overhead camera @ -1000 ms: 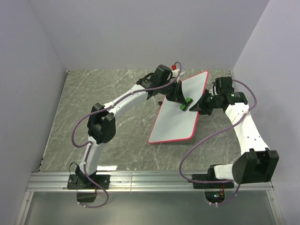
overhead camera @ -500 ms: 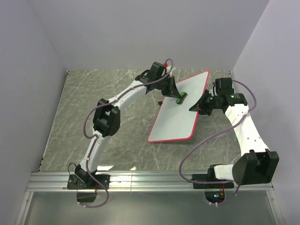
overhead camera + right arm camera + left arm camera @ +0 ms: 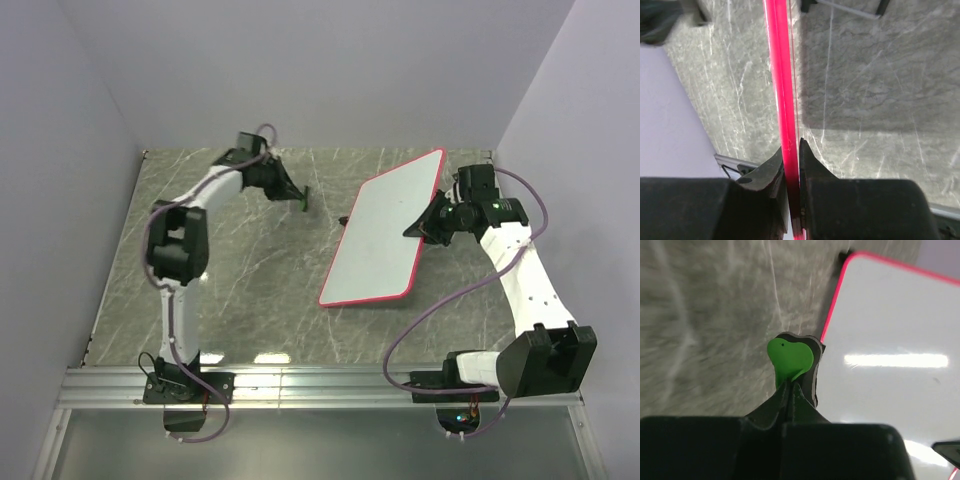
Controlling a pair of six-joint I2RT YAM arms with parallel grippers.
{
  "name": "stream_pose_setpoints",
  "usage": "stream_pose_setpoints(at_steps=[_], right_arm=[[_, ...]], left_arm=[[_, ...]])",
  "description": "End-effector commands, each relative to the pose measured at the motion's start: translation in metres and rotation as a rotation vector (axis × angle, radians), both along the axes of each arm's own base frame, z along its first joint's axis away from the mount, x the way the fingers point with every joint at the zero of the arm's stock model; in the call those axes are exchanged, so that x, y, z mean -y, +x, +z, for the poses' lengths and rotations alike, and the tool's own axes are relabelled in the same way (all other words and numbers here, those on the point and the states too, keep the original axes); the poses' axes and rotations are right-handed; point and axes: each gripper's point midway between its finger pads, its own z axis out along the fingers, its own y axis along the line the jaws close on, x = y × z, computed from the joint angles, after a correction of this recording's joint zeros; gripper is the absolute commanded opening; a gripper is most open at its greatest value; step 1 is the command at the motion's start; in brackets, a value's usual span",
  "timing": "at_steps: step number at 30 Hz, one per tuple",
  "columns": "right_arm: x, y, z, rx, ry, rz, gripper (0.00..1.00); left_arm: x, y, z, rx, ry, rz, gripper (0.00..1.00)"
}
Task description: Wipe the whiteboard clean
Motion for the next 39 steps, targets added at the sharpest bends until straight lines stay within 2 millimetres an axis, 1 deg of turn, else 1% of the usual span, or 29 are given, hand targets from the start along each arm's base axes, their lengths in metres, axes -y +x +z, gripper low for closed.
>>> stream_pose_setpoints(at_steps=[1, 2, 3, 5, 6, 7, 8, 9, 10, 11, 12, 13, 14, 15, 16, 18, 21, 23, 24, 26, 27, 29, 30, 32, 33, 34, 35, 38, 39], right_arm=[[0.033, -0.002, 0.015, -0.011, -0.161, -0.098, 0.0], [0.035, -0.001, 0.021, -0.005, -0.16, -0.111, 0.0], [0.038, 0.004, 0.036, 0.035, -0.159, -0.126, 0.0], [0.044, 0.006, 0.049, 0.045, -0.167, -0.164, 0.0], [0.053, 0.011, 0.063, 0.073, -0.177, -0.199, 0.0], [0.055, 0.013, 0.069, 0.083, -0.176, -0.214, 0.0], [0.054, 0.015, 0.075, 0.095, -0.165, -0.223, 0.0], [0.063, 0.019, 0.081, 0.108, -0.156, -0.257, 0.0], [0.062, 0.023, 0.093, 0.136, -0.13, -0.26, 0.0], [0.066, 0.026, 0.098, 0.147, -0.117, -0.279, 0.0], [0.067, 0.03, 0.101, 0.148, -0.108, -0.283, 0.0], [0.066, 0.033, 0.113, 0.176, -0.09, -0.28, 0.0], [0.068, 0.036, 0.117, 0.186, -0.083, -0.283, 0.0], [0.068, 0.039, 0.119, 0.185, -0.078, -0.28, 0.0], [0.066, 0.042, 0.129, 0.209, -0.064, -0.273, 0.0], [0.067, 0.047, 0.136, 0.222, -0.049, -0.273, 0.0], [0.074, 0.048, 0.155, 0.262, -0.051, -0.302, 0.0], [0.08, 0.049, 0.158, 0.274, -0.071, -0.32, 0.0], [0.085, 0.047, 0.159, 0.275, -0.084, -0.337, 0.0], [0.093, 0.046, 0.152, 0.251, -0.104, -0.361, 0.0], [0.098, 0.045, 0.145, 0.235, -0.119, -0.381, 0.0], [0.108, 0.045, 0.141, 0.233, -0.129, -0.417, 0.0], [0.112, 0.043, 0.135, 0.226, -0.134, -0.43, 0.0], [0.124, 0.047, 0.135, 0.249, -0.137, -0.471, 0.0], [0.126, 0.049, 0.125, 0.235, -0.135, -0.474, 0.0], [0.13, 0.054, 0.126, 0.254, -0.125, -0.487, 0.0], [0.131, 0.057, 0.118, 0.242, -0.117, -0.488, 0.0], [0.13, 0.071, 0.114, 0.271, -0.086, -0.471, 0.0], [0.129, 0.074, 0.108, 0.265, -0.076, -0.463, 0.0]], left_arm=[[-0.057, 0.005, 0.076, 0.186, 0.07, 0.072, 0.0], [-0.072, 0.001, 0.066, 0.167, 0.114, 0.094, 0.0], [-0.09, -0.001, 0.07, 0.193, 0.147, 0.103, 0.0], [-0.112, -0.014, 0.051, 0.141, 0.198, 0.12, 0.0], [-0.131, -0.017, 0.049, 0.136, 0.222, 0.159, 0.0], [-0.139, -0.018, 0.046, 0.138, 0.224, 0.181, 0.0], [-0.148, -0.03, 0.035, 0.104, 0.237, 0.199, 0.0], [-0.161, -0.034, 0.027, 0.082, 0.28, 0.23, 0.0], [-0.169, -0.038, 0.02, 0.064, 0.325, 0.249, 0.0], [-0.175, -0.05, 0.008, 0.015, 0.367, 0.254, 0.0], [-0.179, -0.055, 0.003, 0.003, 0.401, 0.259, 0.0], [-0.192, -0.058, -0.005, -0.012, 0.468, 0.289, 0.0], [-0.197, -0.066, -0.014, -0.038, 0.505, 0.294, 0.0], [-0.201, -0.07, -0.016, -0.045, 0.543, 0.303, 0.0], [-0.212, -0.073, -0.021, -0.053, 0.601, 0.334, 0.0], [-0.217, -0.081, -0.032, -0.092, 0.633, 0.343, 0.0], [-0.229, -0.087, -0.049, -0.14, 0.704, 0.368, 0.02], [-0.229, -0.091, -0.057, -0.159, 0.714, 0.364, 0.06], [-0.23, -0.092, -0.062, -0.167, 0.719, 0.364, 0.13], [-0.23, -0.095, -0.069, -0.179, 0.728, 0.36, 0.2], [-0.231, -0.096, -0.072, -0.185, 0.731, 0.365, 0.28], [-0.231, -0.099, -0.079, -0.202, 0.74, 0.358, 0.32], [-0.231, -0.1, -0.081, -0.206, 0.751, 0.359, 0.41], [-0.231, -0.103, -0.088, -0.227, 0.765, 0.353, 0.45], [-0.232, -0.104, -0.09, -0.233, 0.777, 0.356, 0.45], [-0.233, -0.104, -0.09, -0.233, 0.782, 0.358, 0.48], [-0.233, -0.106, -0.092, -0.244, 0.79, 0.36, 0.64], [-0.236, -0.105, -0.092, -0.243, 0.809, 0.368, 0.66], [-0.236, -0.105, -0.092, -0.246, 0.812, 0.365, 0.66]])
